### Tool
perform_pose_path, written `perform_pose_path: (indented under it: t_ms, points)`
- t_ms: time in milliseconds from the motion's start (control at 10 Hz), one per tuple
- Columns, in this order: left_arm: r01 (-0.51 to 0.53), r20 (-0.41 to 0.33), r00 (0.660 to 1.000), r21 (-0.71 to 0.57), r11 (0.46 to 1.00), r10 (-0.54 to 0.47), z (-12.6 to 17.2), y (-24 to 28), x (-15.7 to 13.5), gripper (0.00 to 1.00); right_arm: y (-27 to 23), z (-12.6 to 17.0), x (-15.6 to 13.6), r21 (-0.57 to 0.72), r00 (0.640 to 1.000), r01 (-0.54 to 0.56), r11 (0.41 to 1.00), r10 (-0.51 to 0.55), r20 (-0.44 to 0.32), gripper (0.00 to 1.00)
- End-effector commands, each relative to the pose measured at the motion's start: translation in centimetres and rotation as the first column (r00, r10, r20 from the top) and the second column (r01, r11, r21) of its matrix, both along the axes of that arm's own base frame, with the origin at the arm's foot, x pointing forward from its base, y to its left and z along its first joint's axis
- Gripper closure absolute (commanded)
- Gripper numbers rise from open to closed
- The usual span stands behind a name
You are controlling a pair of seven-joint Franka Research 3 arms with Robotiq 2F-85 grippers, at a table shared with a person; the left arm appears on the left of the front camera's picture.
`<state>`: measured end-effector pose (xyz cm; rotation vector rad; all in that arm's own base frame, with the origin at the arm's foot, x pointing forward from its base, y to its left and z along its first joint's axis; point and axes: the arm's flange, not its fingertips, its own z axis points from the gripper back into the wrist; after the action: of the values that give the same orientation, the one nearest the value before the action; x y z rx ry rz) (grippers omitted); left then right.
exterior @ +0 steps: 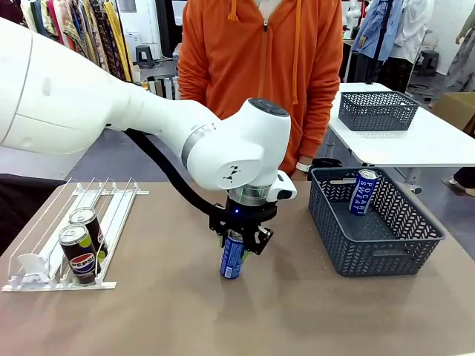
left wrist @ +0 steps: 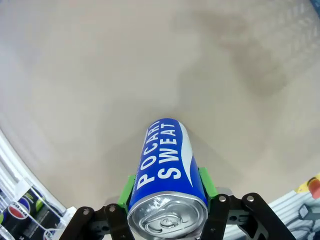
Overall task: Retrieve and store the cans from the dispenser.
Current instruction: Pick up the last remaining can from one row of the Automatic Can Dispenser and place it in the middle of the table.
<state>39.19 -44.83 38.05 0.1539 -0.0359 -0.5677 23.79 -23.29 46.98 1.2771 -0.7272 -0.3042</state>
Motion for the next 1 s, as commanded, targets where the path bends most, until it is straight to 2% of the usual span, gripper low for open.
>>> perform_pose_path:
  t_ms: [0, 400, 500, 600, 700, 800, 900]
  points:
    - [0.0, -0.038, 0.999, -0.029, 1.0, -0.001, 1.21, 0.53, 0.23, 1.0, -0.05, 0.27, 0.33, 0.003, 0.999, 0.006, 1.0, -0.006, 0.038, 0.0]
    - [-0.009, -0.075, 0.997, -0.084, 0.996, 0.002, 1.57, 1.51, 0.44, 1.0, -0.05, 0.27, 0.33, 0.003, 0.999, 0.006, 1.0, -0.006, 0.038, 0.0]
    - [0.001, -0.06, 0.998, -0.089, 0.996, -0.006, 1.56, 1.5, 0.45, 1.0, -0.05, 0.27, 0.33, 0.003, 0.999, 0.006, 1.0, -0.006, 0.038, 0.0]
    - [0.014, -0.079, 0.997, -0.102, 0.995, -0.022, 1.44, 1.51, 0.39, 0.68, -0.05, 0.27, 0.33, 0.003, 0.999, 0.006, 1.0, -0.006, 0.038, 0.0]
    - [0.022, -0.087, 0.996, -0.1, 0.995, -0.03, 1.28, 1.5, 0.31, 0.1, -0.05, 0.27, 0.33, 0.003, 0.999, 0.006, 1.0, -0.006, 0.038, 0.0]
    - [0.027, -0.079, 0.996, -0.092, 0.995, -0.035, 1.37, 1.47, 0.27, 0.0, -0.05, 0.27, 0.33, 0.003, 0.999, 0.006, 1.0, -0.006, 0.038, 0.0]
    - [0.03, -0.082, 0.996, -0.102, 0.994, -0.038, 1.56, 1.48, 0.13, 0.0, -0.05, 0.27, 0.33, 0.003, 0.999, 0.006, 1.0, -0.006, 0.038, 0.0]
